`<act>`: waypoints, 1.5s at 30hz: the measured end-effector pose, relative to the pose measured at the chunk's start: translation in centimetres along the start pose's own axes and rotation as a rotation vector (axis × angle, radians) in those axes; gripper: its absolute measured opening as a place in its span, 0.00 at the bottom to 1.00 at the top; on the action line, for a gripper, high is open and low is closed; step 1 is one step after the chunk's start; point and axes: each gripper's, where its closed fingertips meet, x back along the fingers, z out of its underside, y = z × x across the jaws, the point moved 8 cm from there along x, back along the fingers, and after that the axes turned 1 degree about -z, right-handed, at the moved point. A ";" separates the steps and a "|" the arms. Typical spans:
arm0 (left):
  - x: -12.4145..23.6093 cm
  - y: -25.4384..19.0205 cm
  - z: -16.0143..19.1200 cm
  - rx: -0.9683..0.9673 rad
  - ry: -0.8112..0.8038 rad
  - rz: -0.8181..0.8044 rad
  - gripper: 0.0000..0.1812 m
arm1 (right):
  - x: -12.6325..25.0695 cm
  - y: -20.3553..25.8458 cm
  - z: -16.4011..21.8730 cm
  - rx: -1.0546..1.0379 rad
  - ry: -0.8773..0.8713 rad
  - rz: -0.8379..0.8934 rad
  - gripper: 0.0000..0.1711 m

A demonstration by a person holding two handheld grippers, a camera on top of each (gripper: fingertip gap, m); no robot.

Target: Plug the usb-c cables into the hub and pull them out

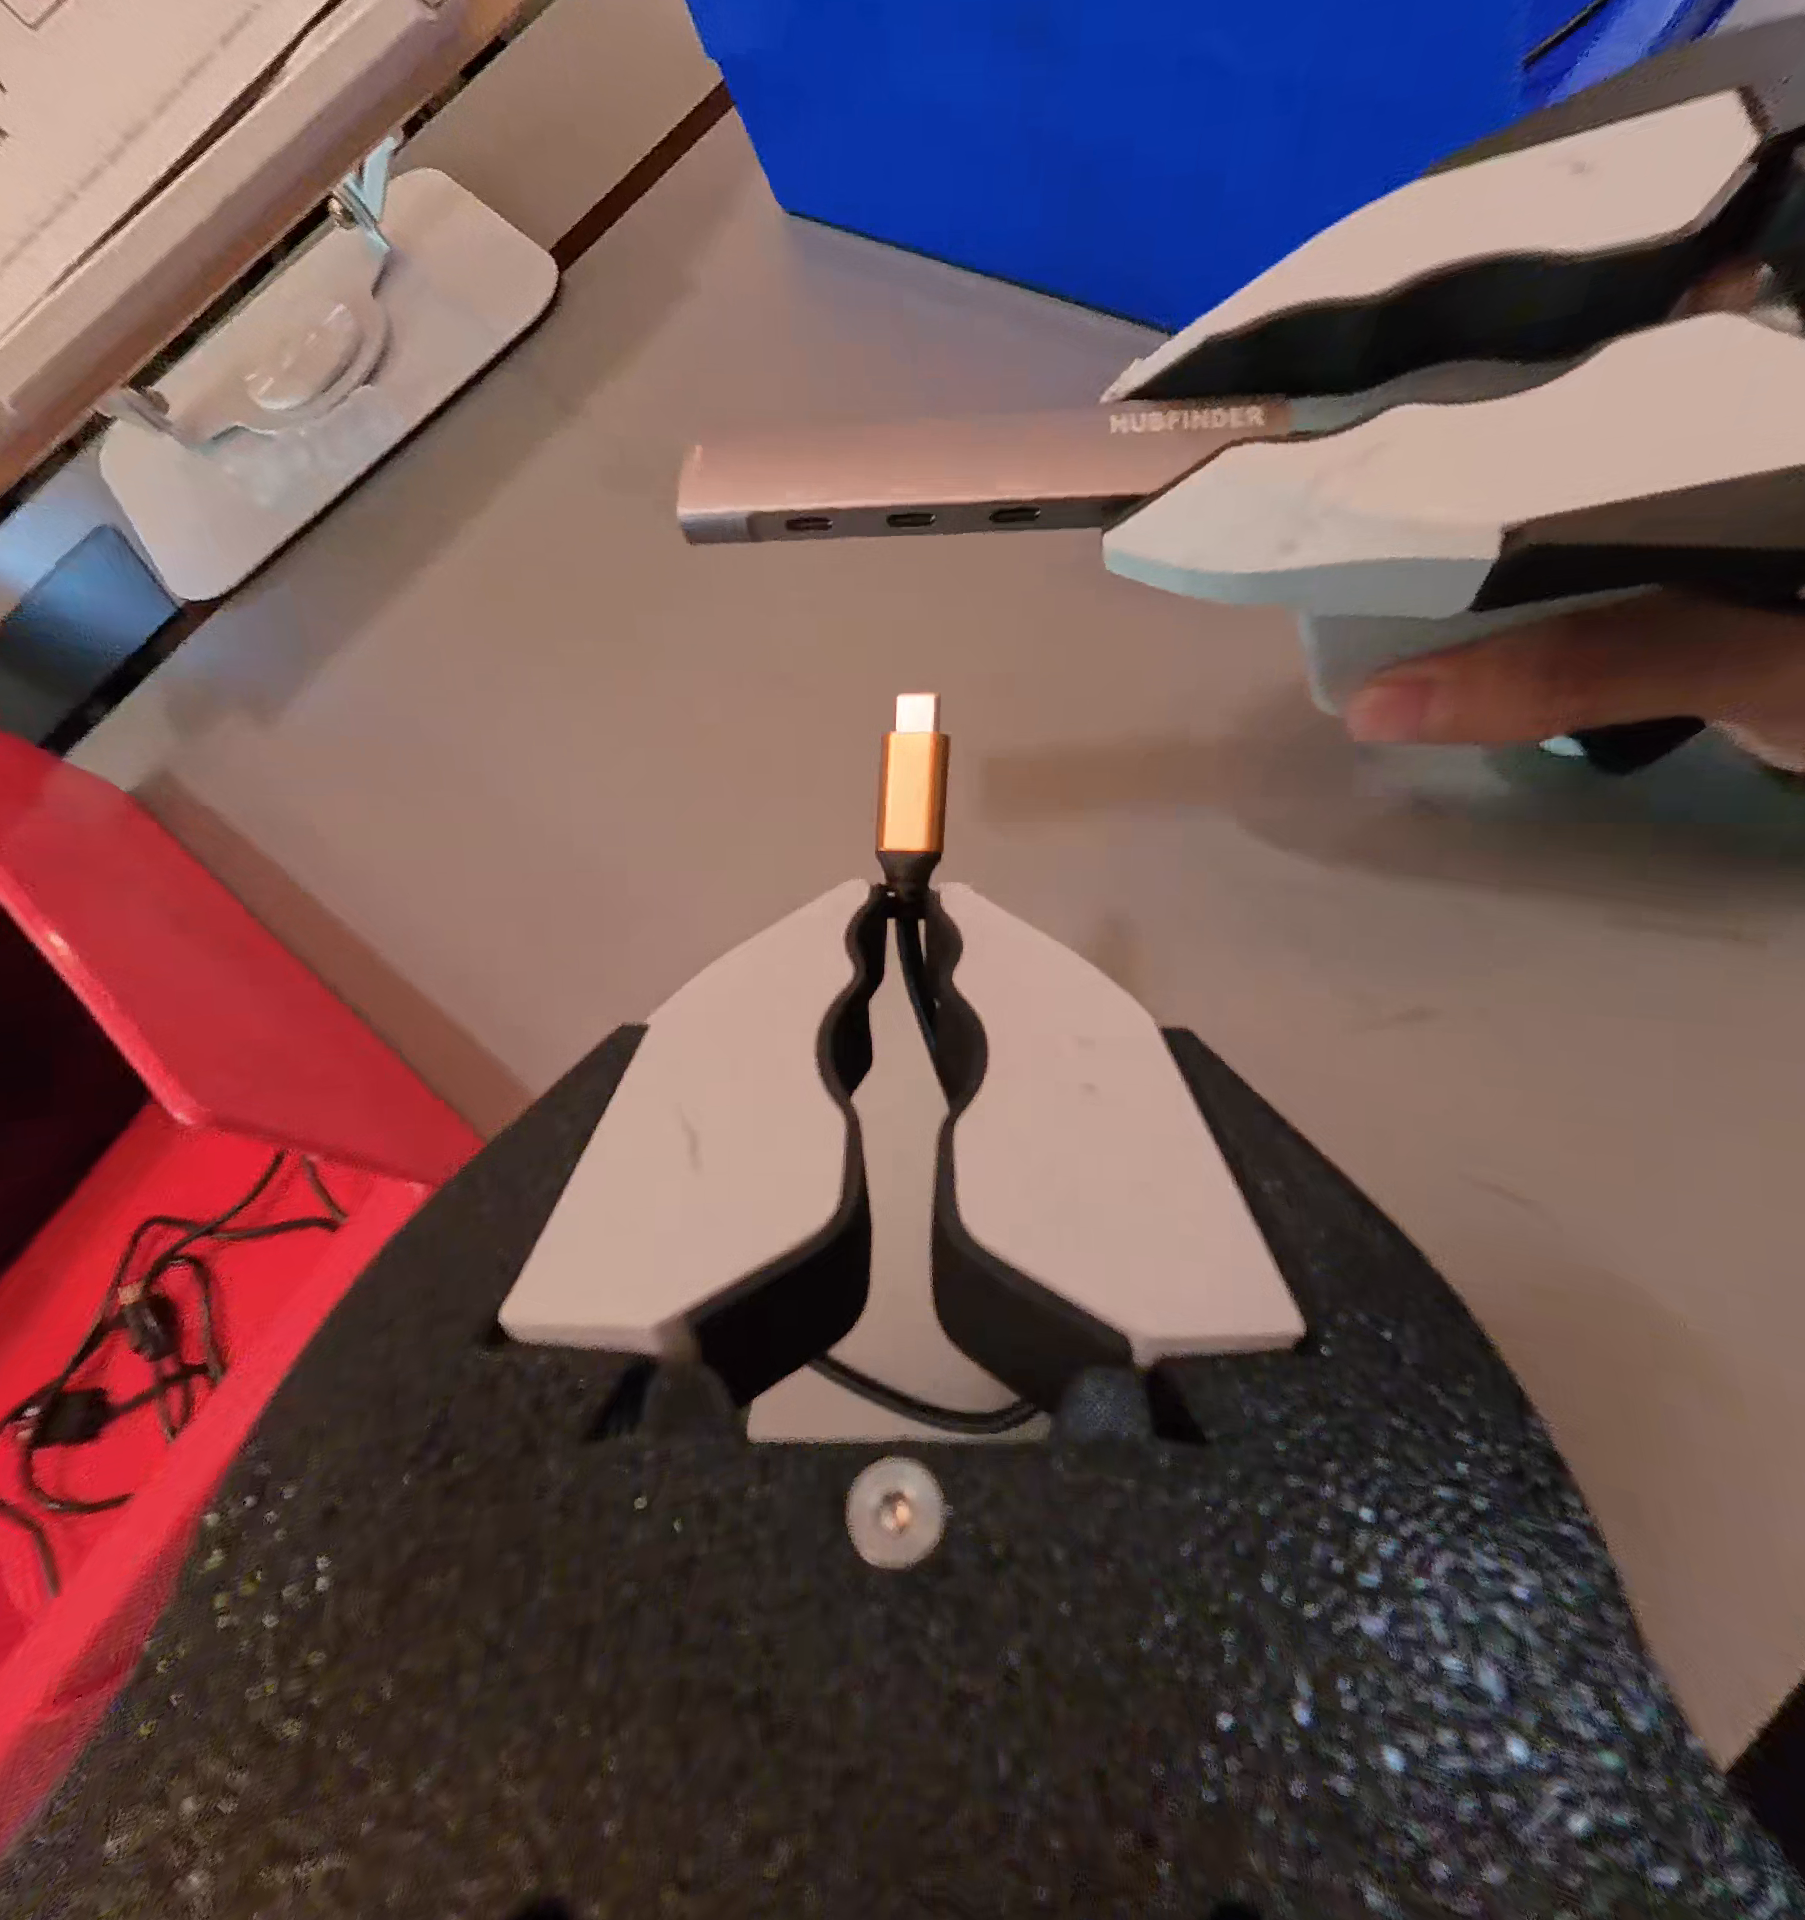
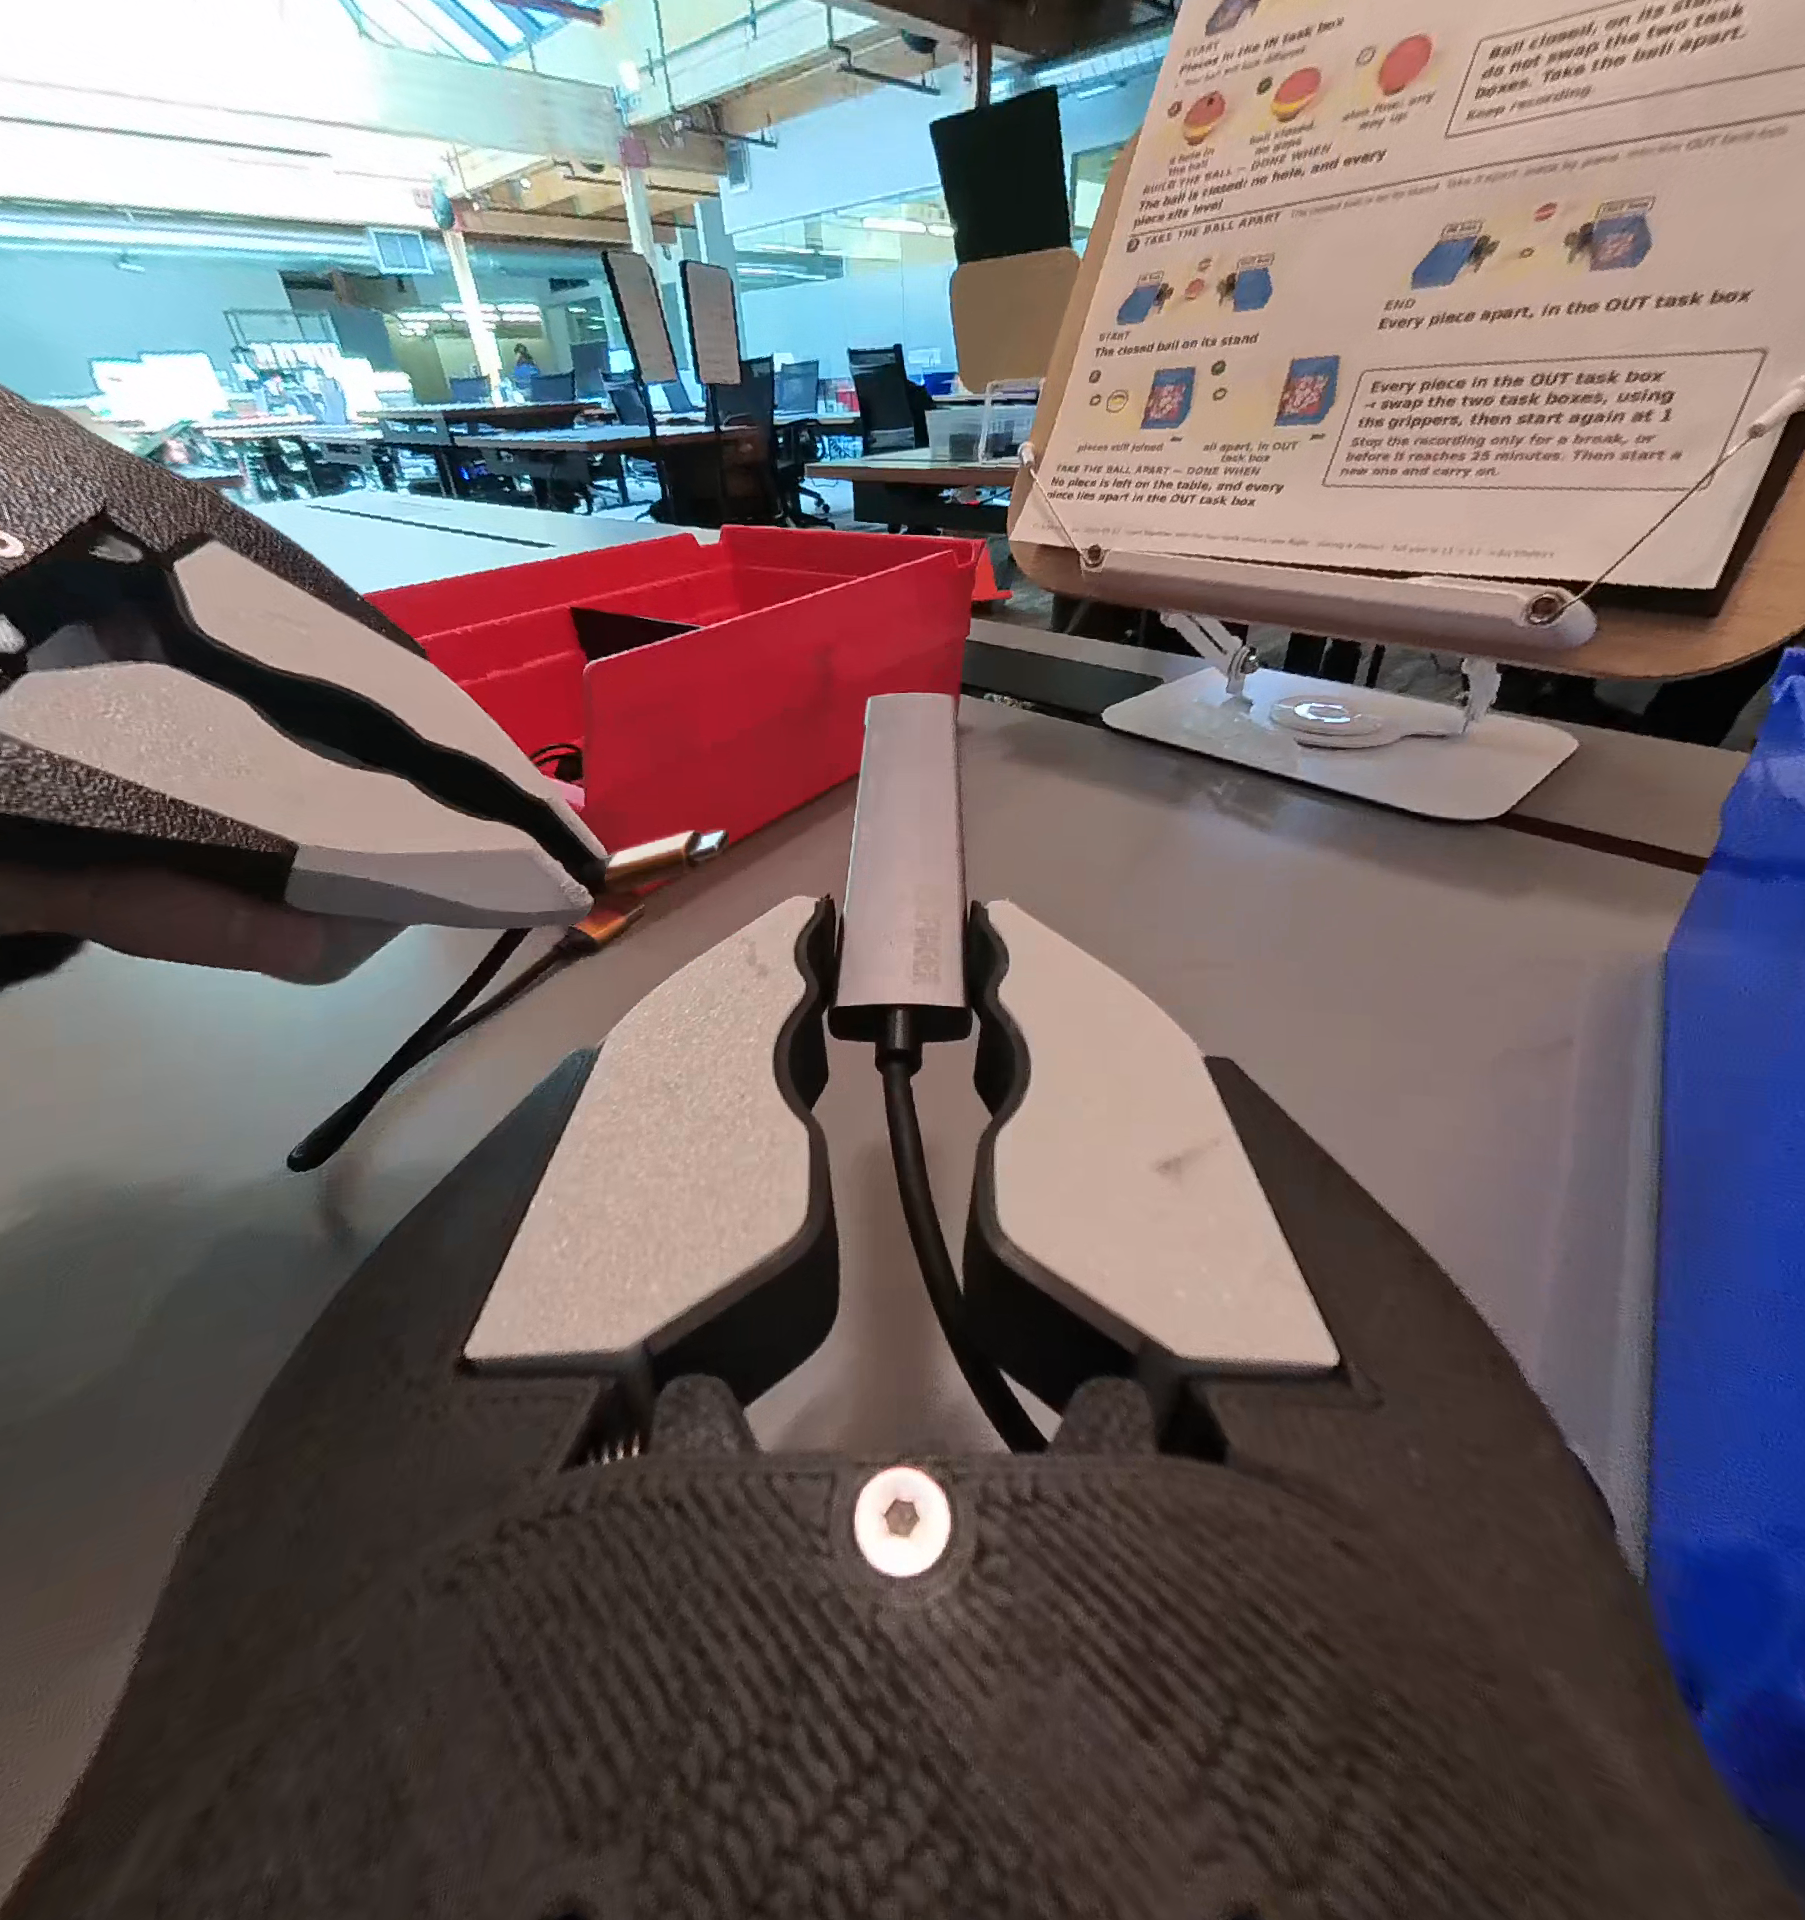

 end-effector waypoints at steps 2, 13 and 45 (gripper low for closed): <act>0.1 -0.1 0.1 0.032 -0.006 0.024 0.03 | 0.0 0.2 0.1 -0.010 0.014 -0.007 0.14; -0.7 -1.5 0.0 0.009 -0.007 0.037 0.03 | -0.5 2.3 0.3 0.189 0.044 0.004 0.14; -0.5 -2.0 -0.4 -0.084 -0.049 -0.087 0.03 | -0.3 2.9 0.4 0.275 0.029 0.009 0.15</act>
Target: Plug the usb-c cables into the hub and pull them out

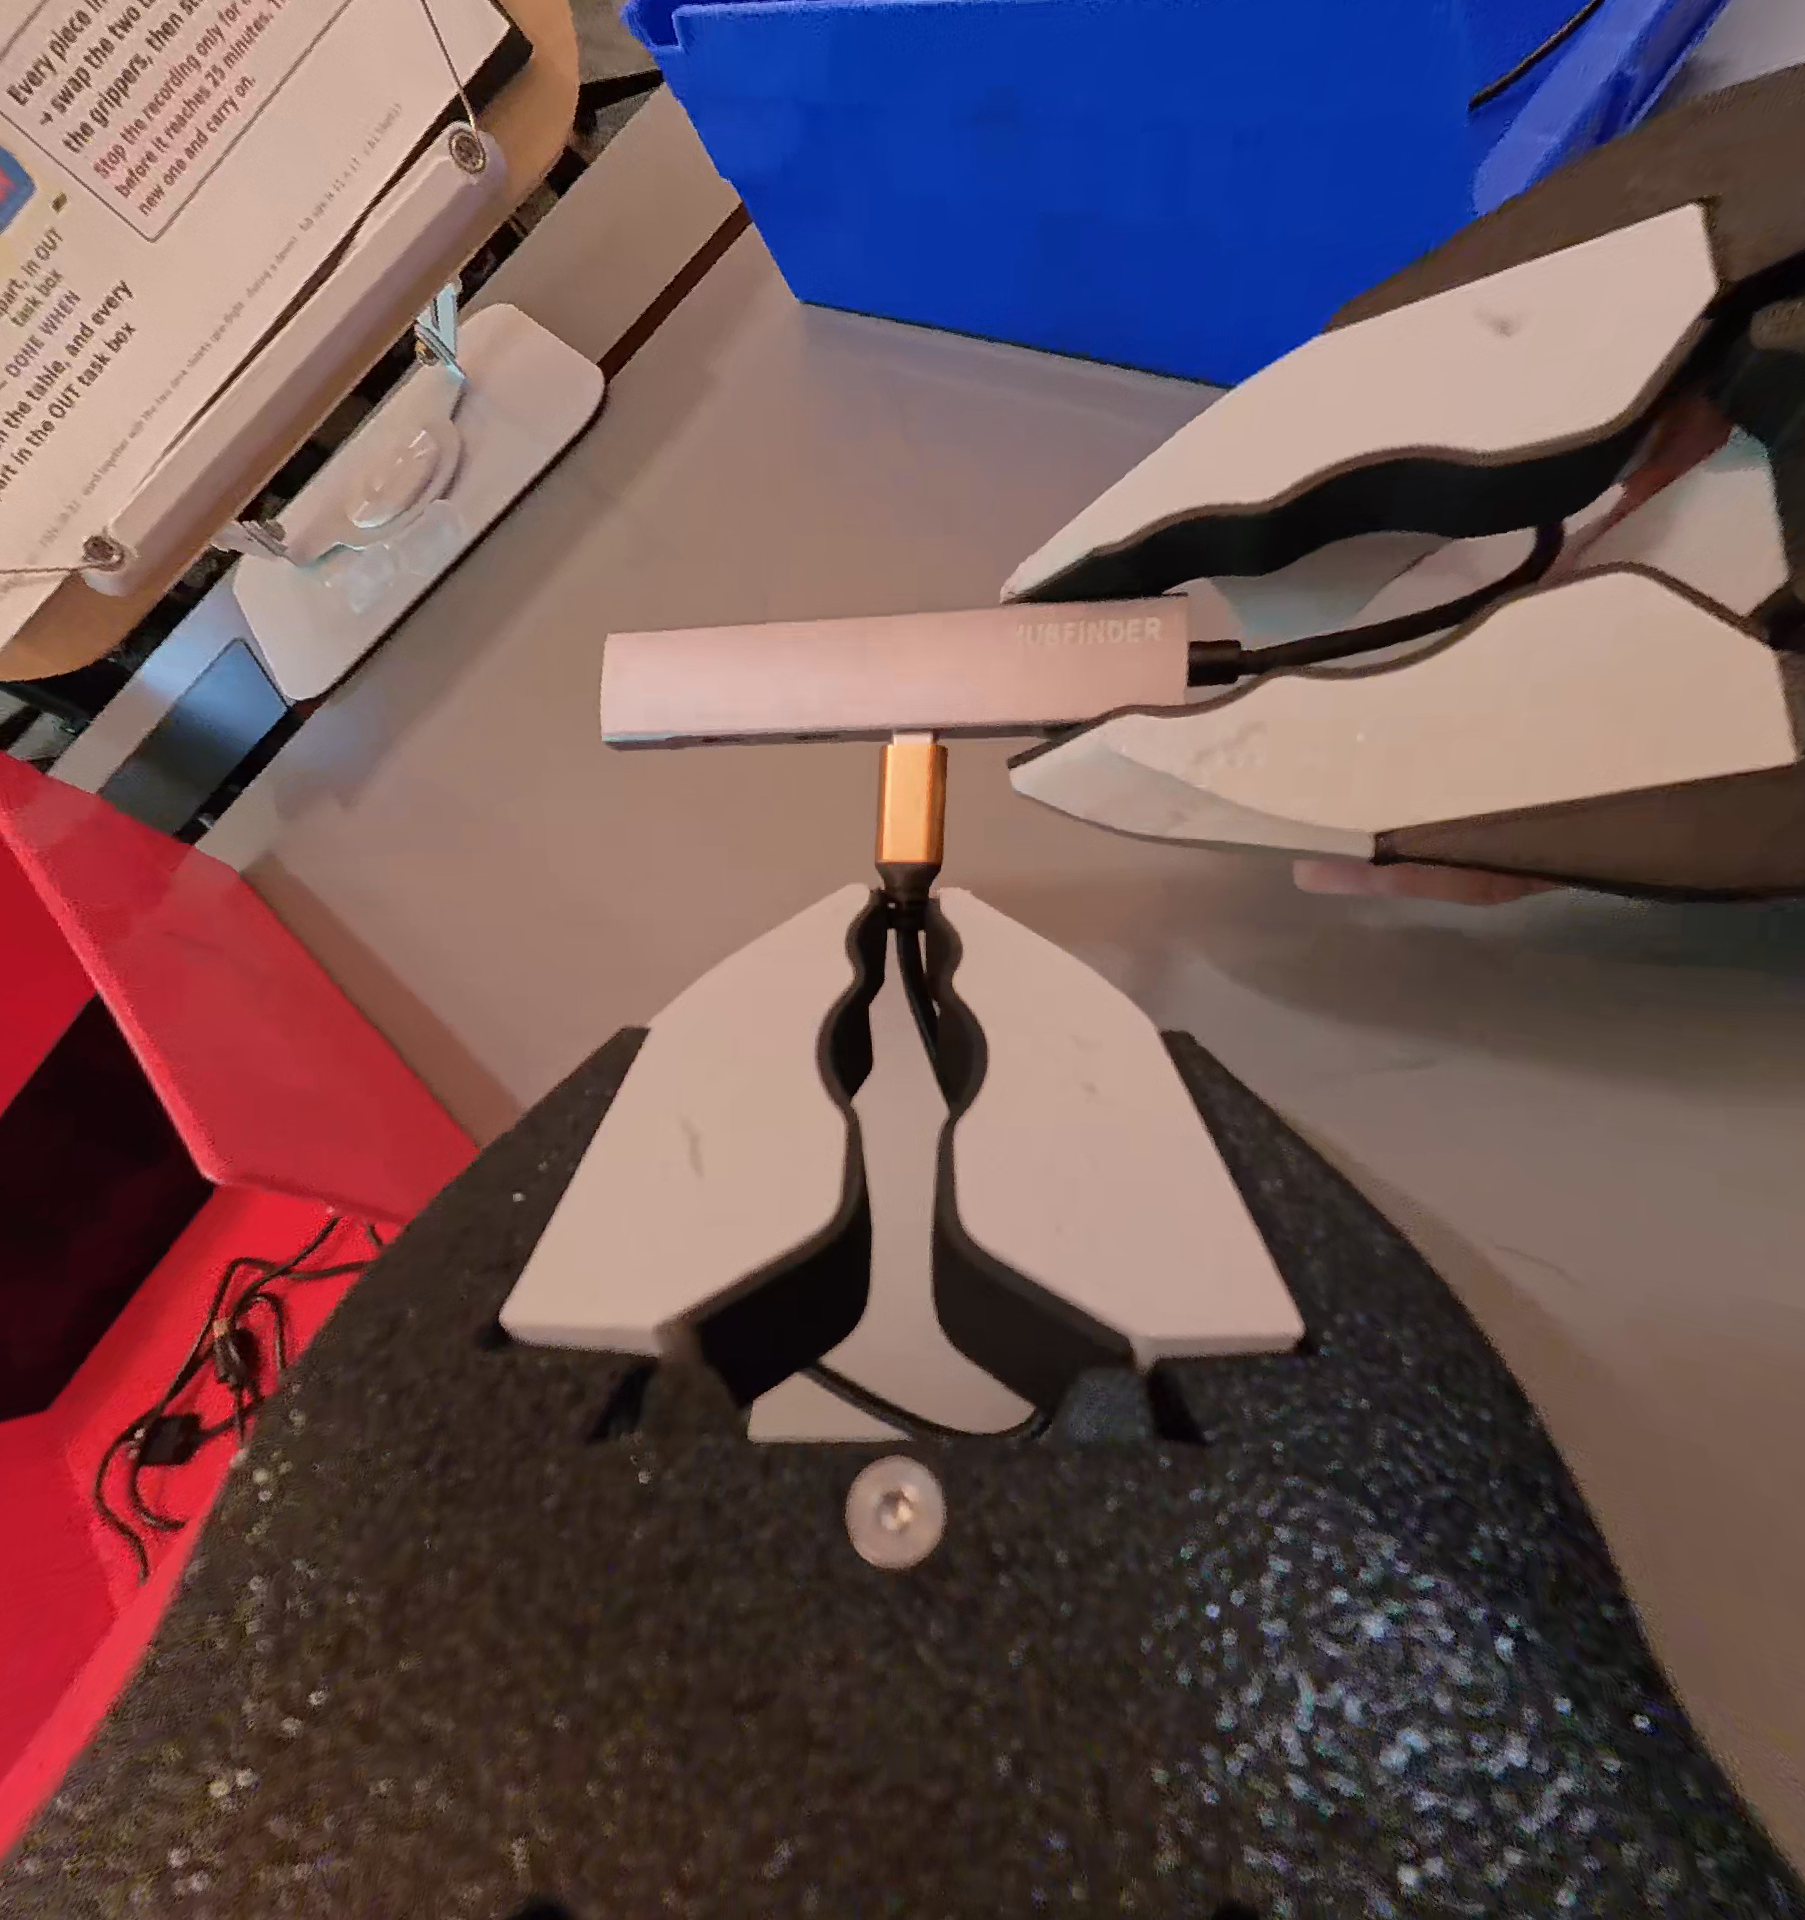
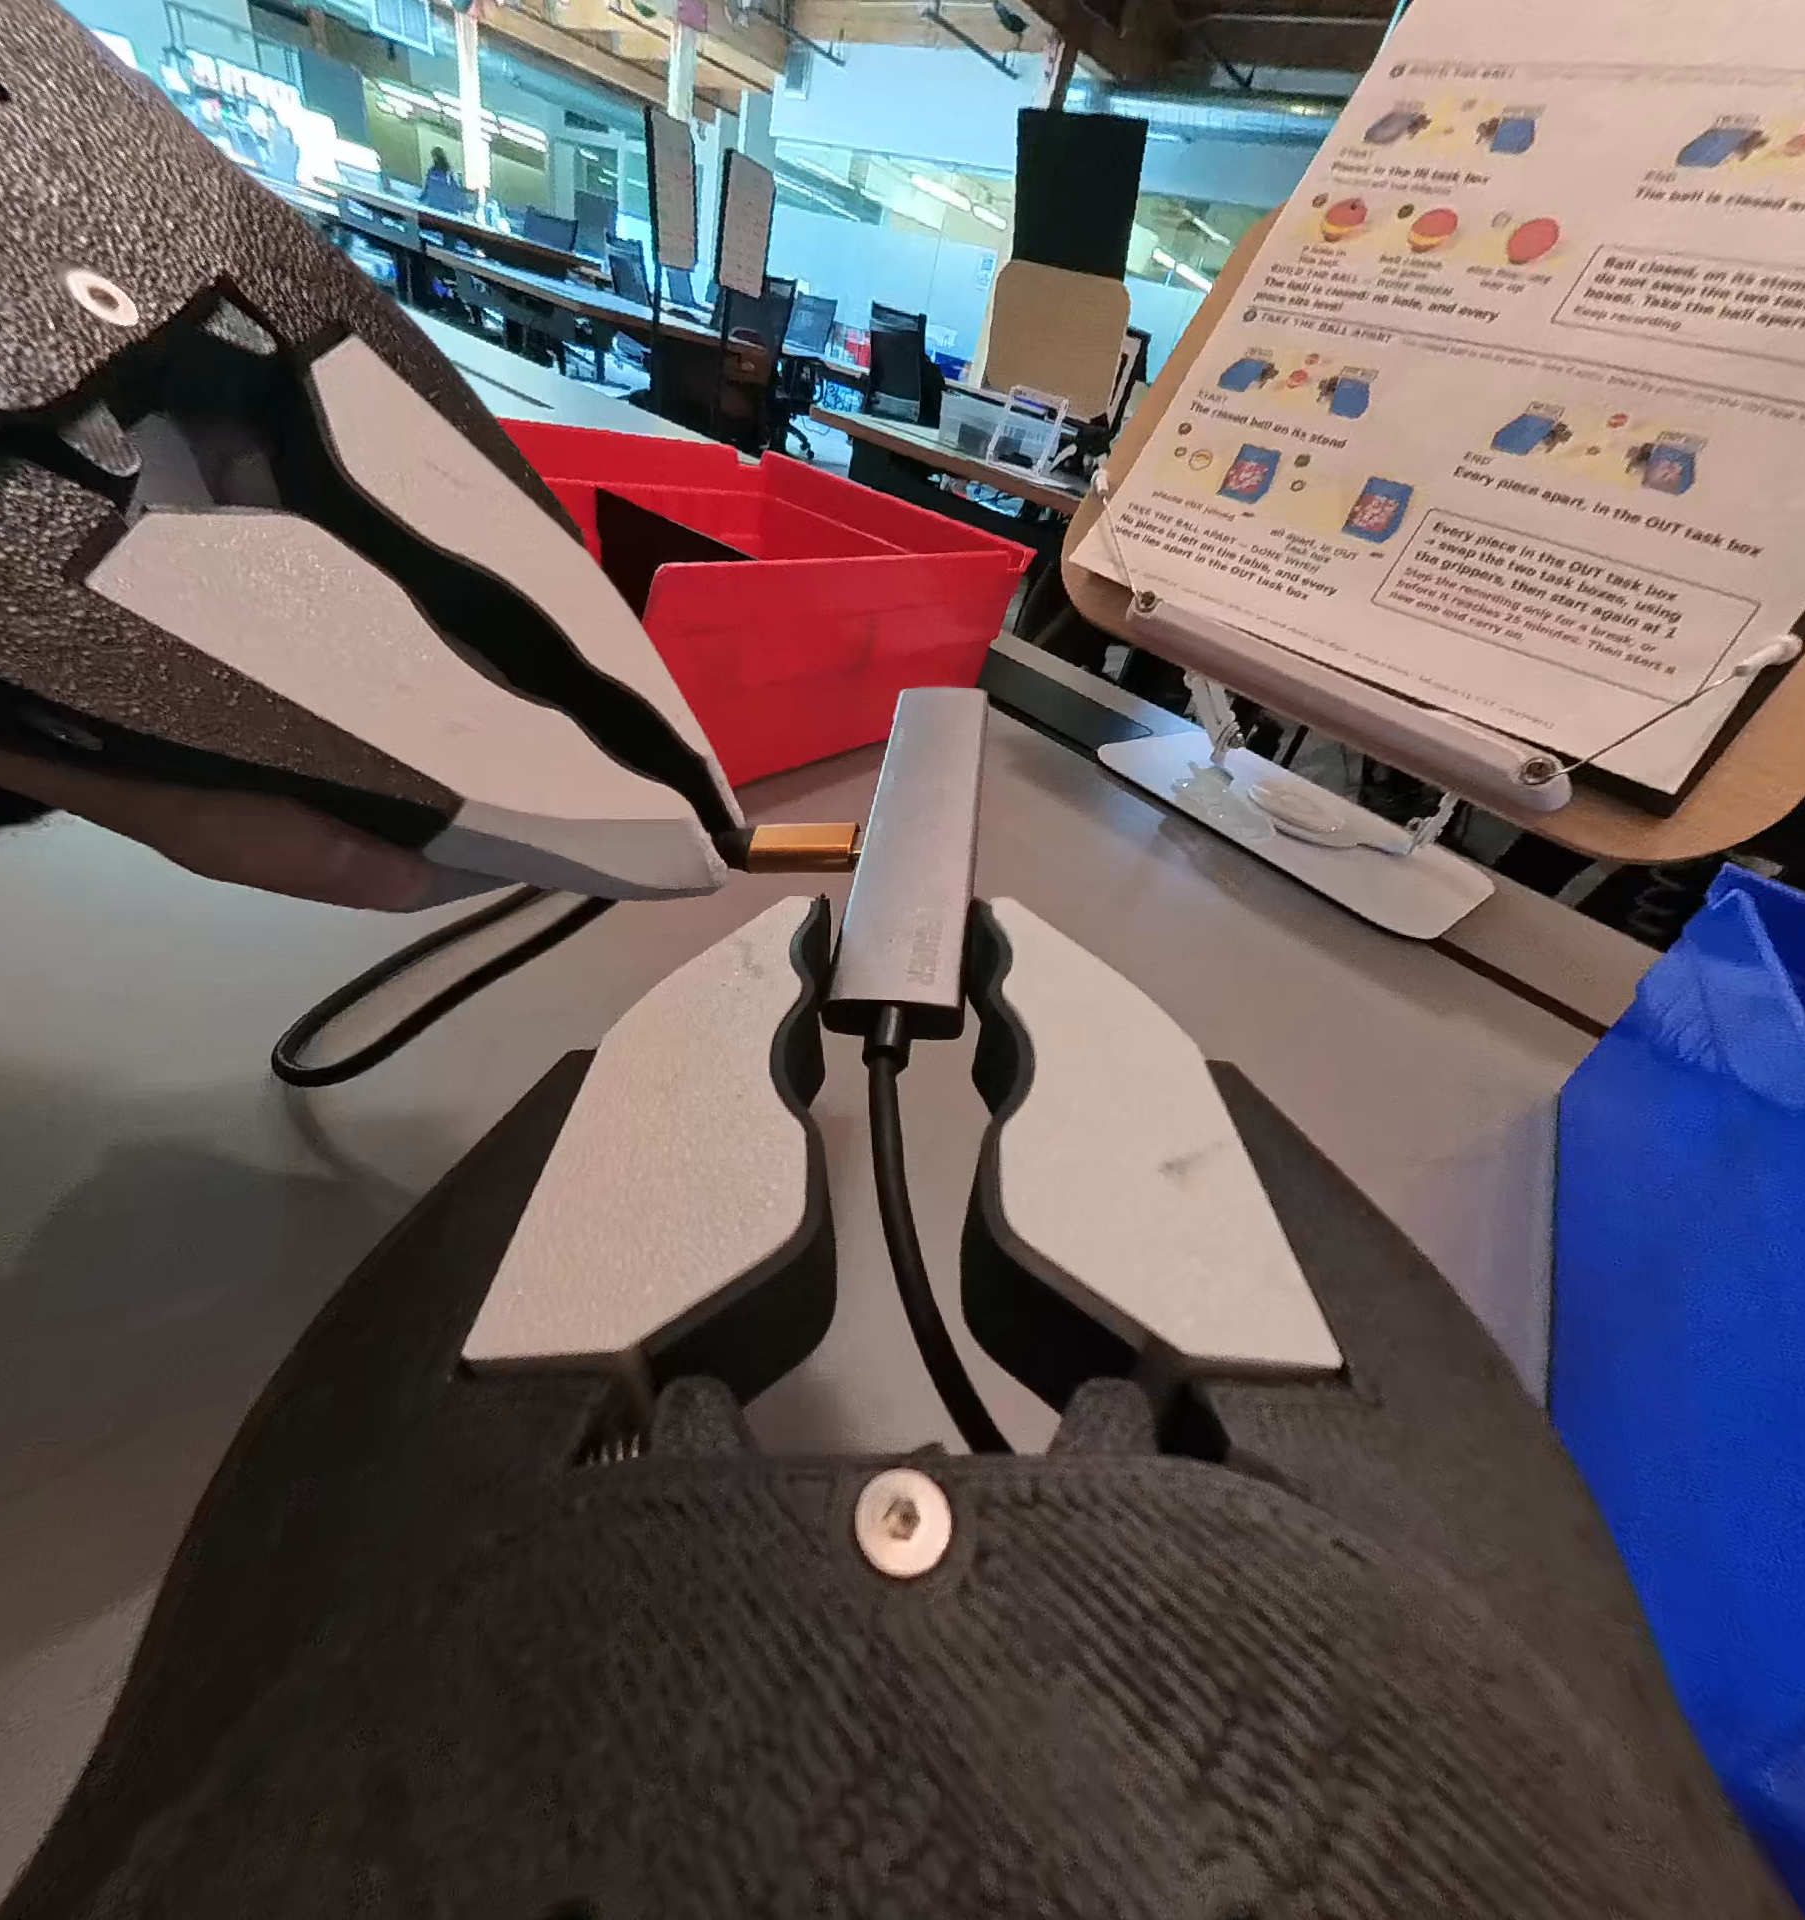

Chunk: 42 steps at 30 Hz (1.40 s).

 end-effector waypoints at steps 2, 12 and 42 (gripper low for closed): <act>0.0 0.0 0.0 -0.001 -0.012 0.002 0.03 | 0.0 -0.1 0.1 0.030 0.003 0.000 0.15; 0.0 0.6 0.2 0.097 -0.087 0.079 0.03 | -0.1 -0.2 0.3 0.077 0.012 -0.011 0.15; -4.3 24.2 13.1 0.598 1.004 0.088 0.30 | 0.7 -3.3 0.3 -0.216 -0.108 -0.072 0.15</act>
